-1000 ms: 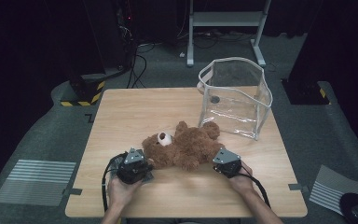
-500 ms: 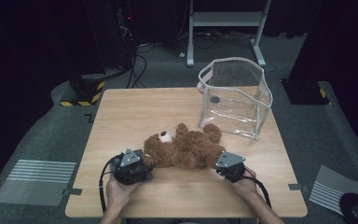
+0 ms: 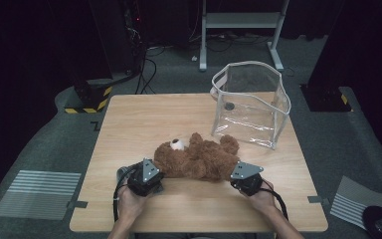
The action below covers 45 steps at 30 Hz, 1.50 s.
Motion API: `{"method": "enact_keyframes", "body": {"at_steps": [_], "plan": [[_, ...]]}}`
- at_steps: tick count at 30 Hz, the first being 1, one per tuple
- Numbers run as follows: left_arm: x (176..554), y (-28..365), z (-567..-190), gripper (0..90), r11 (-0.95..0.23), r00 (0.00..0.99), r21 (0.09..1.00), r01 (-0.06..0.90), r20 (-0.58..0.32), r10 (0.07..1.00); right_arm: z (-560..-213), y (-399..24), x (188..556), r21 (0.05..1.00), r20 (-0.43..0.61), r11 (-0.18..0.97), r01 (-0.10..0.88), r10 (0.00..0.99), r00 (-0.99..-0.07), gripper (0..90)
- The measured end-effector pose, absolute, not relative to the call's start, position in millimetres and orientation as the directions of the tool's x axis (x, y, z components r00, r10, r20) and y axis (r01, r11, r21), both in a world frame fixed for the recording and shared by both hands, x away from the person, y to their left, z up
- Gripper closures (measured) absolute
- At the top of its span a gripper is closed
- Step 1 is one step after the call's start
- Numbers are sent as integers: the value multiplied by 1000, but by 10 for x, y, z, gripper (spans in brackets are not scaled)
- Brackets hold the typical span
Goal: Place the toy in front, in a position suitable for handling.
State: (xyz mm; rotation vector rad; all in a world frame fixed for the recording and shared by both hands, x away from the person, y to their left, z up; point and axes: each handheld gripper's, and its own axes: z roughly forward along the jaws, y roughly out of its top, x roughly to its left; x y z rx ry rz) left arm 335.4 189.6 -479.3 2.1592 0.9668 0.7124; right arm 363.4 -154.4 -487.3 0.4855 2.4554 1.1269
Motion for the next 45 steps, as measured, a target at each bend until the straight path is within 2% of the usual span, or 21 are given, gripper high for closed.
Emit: {"method": "enact_keyframes", "body": {"at_steps": [3,5,10,11,14,16,17,19,25,26,31,35,39,43,45], "plan": [[3345,1916,-4743,817,-495,602,758,424,172,780,-4837,-1577,3620,782,-194,605,150,465,-864,900],[3334,1923,-4709,888,-485,613,766,422,154,775,-4818,-1607,3603,784,-194,603,149,466,-863,899],[3354,1916,-4674,891,-464,617,784,411,135,775,-4802,-1674,3578,789,-181,593,160,473,-862,899],[3366,1921,-4683,864,-453,606,789,415,131,784,-4805,-1687,3588,791,-169,588,171,479,-862,899],[3390,1929,-4731,531,-424,583,792,440,107,805,-4810,-1717,3625,796,-147,573,197,498,-855,899],[3371,1907,-4758,373,-451,585,785,424,143,799,-4811,-1726,3649,800,-127,560,214,508,-852,899],[3376,1890,-4769,322,-469,591,774,424,156,792,-4811,-1726,3659,797,-128,563,217,510,-850,899],[3444,1840,-4802,261,-502,603,737,452,163,781,-4818,-1720,3691,797,-120,559,227,515,-849,899],[3567,1687,-4841,256,-553,617,719,422,220,756,-4811,-1720,3716,797,-114,558,233,518,-848,898],[3579,1656,-4833,266,-558,613,718,416,232,755,-4810,-1714,3713,794,-118,562,231,515,-849,898],[3612,1641,-4781,603,-542,633,734,408,201,748,-4819,-1727,3717,791,-123,567,232,518,-846,898],[3578,1660,-4727,728,-546,654,732,408,183,734,-4804,-1756,3695,791,-130,567,229,522,-843,898],[3485,1678,-4620,783,-532,681,745,402,146,718,-4762,-1798,3640,791,-131,567,228,522,-843,897],[3379,1707,-4462,787,-501,710,764,407,80,699,-4676,-1900,3563,795,-116,563,228,510,-853,895],[3414,1718,-4409,773,-469,707,766,440,26,707,-4624,-1958,3565,797,-72,544,261,515,-854,884]]}}
